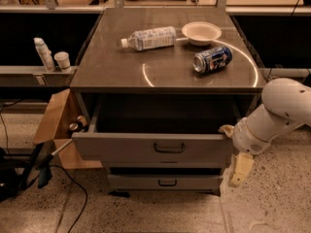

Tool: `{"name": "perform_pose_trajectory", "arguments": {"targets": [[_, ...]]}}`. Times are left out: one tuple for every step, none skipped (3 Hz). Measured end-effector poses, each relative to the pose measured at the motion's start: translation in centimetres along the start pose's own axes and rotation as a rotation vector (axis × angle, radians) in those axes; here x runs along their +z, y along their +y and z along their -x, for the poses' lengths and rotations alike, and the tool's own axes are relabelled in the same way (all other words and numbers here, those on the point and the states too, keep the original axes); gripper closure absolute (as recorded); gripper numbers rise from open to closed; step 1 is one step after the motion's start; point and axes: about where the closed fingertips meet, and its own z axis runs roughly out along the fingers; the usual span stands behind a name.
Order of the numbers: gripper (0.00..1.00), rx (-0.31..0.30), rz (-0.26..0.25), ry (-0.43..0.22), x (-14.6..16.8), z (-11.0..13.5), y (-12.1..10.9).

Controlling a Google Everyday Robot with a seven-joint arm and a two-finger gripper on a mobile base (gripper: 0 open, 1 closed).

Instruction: Open top drawer

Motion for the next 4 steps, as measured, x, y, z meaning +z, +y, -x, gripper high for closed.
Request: {"name": "perform_pose_trajectory", "arguments": {"targets": [[0.0, 0.0, 0.0, 0.0, -0.2, 0.1, 0.0], [0.0, -0.035, 0.004, -0.013, -0.4, 0.2, 1.8], [0.0, -0.086, 0.005, -0.014, -0.6, 0.6, 3.9], [0.0, -0.086, 0.005, -0.014, -0.6, 0.6, 3.9]]}}
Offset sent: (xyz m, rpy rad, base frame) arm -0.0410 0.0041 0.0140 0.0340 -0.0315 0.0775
